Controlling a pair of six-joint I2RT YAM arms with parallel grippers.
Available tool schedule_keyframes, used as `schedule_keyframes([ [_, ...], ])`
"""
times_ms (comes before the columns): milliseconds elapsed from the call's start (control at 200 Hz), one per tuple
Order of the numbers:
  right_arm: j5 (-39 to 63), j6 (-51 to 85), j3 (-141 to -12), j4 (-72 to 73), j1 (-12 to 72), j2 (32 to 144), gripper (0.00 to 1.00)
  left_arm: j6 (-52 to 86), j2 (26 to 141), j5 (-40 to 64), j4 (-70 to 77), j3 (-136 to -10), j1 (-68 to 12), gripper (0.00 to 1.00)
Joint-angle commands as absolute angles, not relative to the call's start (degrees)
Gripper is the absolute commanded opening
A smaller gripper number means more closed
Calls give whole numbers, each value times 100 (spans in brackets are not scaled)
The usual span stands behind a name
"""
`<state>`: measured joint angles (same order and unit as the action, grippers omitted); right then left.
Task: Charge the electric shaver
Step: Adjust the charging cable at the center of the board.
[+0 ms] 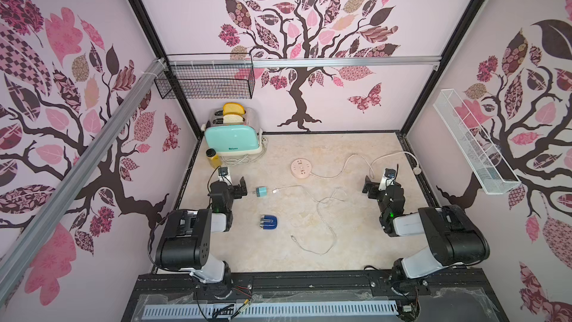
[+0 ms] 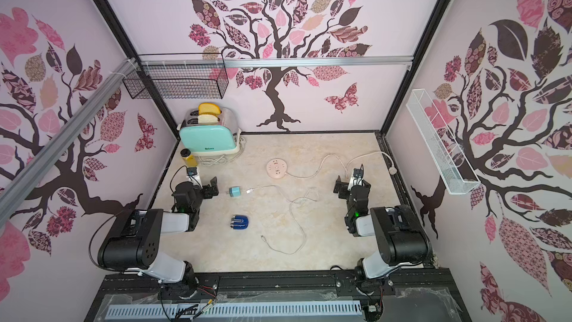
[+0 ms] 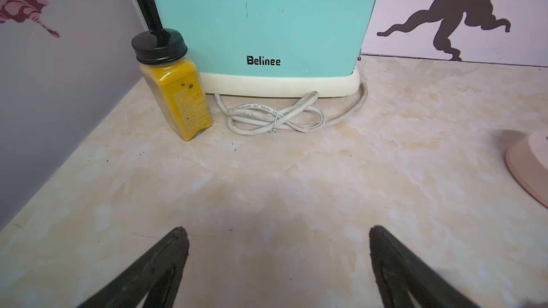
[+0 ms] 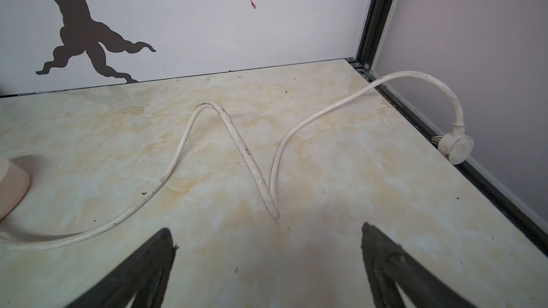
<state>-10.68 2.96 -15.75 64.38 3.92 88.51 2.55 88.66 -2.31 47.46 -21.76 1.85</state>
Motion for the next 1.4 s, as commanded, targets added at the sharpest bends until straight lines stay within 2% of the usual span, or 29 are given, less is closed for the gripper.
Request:
schedule_keyframes([
  [0,-1045,271,-1694,6407,352,8876,99,194,8922,-248,4849,-2266,204,98],
  [1010,-944,243,-1645,6443,323,8724,99,221,8934,-218,4826,-2275,225,98],
  [1130,-1246,202,-1856,5524,455,8023,99,213,8920,-220,4862,-2251,228,98],
  [1240,-1215,-195,-2076,4764,799,7189,99,173,8738,-173,4619,-2376,209,94],
  [1305,-810,-407,-2370,4120,994,6717,99,110,8302,-138,3827,-2593,195,94],
  [1395,252,-590,-2919,2940,1094,6381,99,81,7626,-86,3103,-2778,183,94],
])
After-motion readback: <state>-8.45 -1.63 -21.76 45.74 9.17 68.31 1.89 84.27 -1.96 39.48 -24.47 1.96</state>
